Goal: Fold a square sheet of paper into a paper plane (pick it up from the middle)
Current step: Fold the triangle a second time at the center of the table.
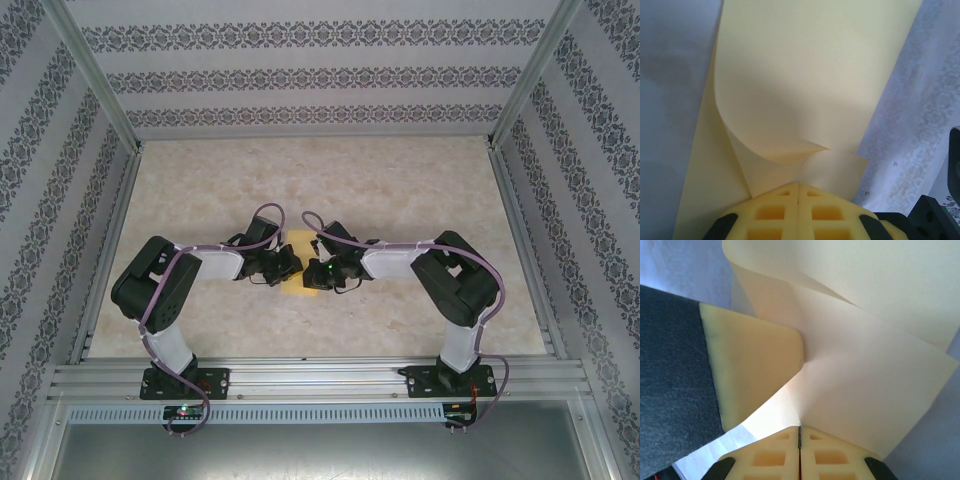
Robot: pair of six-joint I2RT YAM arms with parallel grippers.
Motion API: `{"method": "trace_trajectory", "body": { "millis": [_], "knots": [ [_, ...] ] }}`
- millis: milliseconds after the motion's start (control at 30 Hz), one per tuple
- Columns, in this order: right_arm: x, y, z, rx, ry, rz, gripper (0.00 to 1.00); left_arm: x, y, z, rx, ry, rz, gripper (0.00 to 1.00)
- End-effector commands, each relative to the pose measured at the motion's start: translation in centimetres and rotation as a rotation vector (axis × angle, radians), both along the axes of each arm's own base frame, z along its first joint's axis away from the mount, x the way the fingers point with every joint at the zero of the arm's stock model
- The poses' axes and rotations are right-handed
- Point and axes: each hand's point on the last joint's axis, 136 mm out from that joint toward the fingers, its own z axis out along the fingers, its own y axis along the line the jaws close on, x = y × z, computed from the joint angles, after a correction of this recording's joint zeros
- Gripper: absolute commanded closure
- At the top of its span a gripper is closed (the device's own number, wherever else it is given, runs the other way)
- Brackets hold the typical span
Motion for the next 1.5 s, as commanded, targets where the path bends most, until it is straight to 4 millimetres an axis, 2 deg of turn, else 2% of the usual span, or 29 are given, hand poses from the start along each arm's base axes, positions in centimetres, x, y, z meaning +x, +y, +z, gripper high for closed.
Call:
{"method": "trace_trajectory", "body": {
  "millis": [0, 67, 133, 300, 400, 533, 600, 700, 800, 867, 1000, 1100, 1233, 1333, 1467],
  "knots": [
    [-1.5, -1.2, -0.4, -0.01, 0.06, 0.009, 0.9, -2.0, 2.1, -2.9, 0.109, 0.086, 0.013, 1.0],
    [-1.7, -1.0, 0.6, 0.014, 0.062, 0.012, 0.89, -2.1, 2.1, -3.0, 0.11, 0.089, 0.013, 1.0],
    [-2.1, -1.4, 0.6, 0.008, 0.071, 0.004, 0.89, -2.1, 2.2, -3.1, 0.114, 0.092, 0.013, 1.0],
    [-3.2, -3.4, -1.4, -0.042, 0.103, -0.025, 0.89, -2.3, 2.4, -3.4, 0.123, 0.102, 0.019, 1.0],
    [-4.0, -3.7, -1.9, -0.036, 0.117, -0.031, 0.89, -2.3, 2.4, -3.5, 0.125, 0.106, 0.018, 1.0],
    [-4.6, -5.0, -3.1, -0.109, 0.132, -0.039, 0.89, -2.3, 2.3, -3.6, 0.125, 0.11, 0.014, 1.0],
    [-4.8, -5.7, -3.0, -0.133, 0.122, -0.044, 0.89, -2.3, 2.4, -3.5, 0.129, 0.109, 0.014, 1.0],
    [-4.8, -5.2, -1.2, -0.092, 0.079, -0.02, 0.89, -2.3, 2.4, -3.6, 0.133, 0.112, 0.013, 1.0],
    [-5.0, -5.6, -0.4, -0.116, 0.077, 0.002, 0.89, -2.3, 2.4, -3.6, 0.13, 0.111, 0.015, 1.0],
    [-4.5, -5.4, 0.6, -0.093, 0.044, 0.002, 0.89, -2.4, 2.4, -3.5, 0.129, 0.109, 0.014, 1.0],
    [-2.5, -2.8, 4.4, 0.041, -0.042, -0.006, 0.87, -2.3, 2.3, -3.3, 0.125, 0.102, 0.011, 1.0],
    [-1.3, -0.4, 5.5, 0.111, -0.049, 0.009, 0.87, -2.2, 2.2, -3.2, 0.121, 0.1, 0.01, 1.0],
    [-0.2, 0.7, 3.7, 0.084, -0.027, -0.006, 0.87, -2.2, 2.3, -3.1, 0.121, 0.096, 0.01, 1.0],
    [-0.2, 0.4, 1.5, 0.041, 0.01, -0.008, 0.87, -2.1, 2.2, -2.9, 0.119, 0.092, 0.007, 1.0],
    [-1.1, -2.1, -1.9, -0.089, 0.063, -0.023, 0.88, -2.2, 2.2, -2.9, 0.118, 0.091, 0.006, 1.0]
  ]
}}
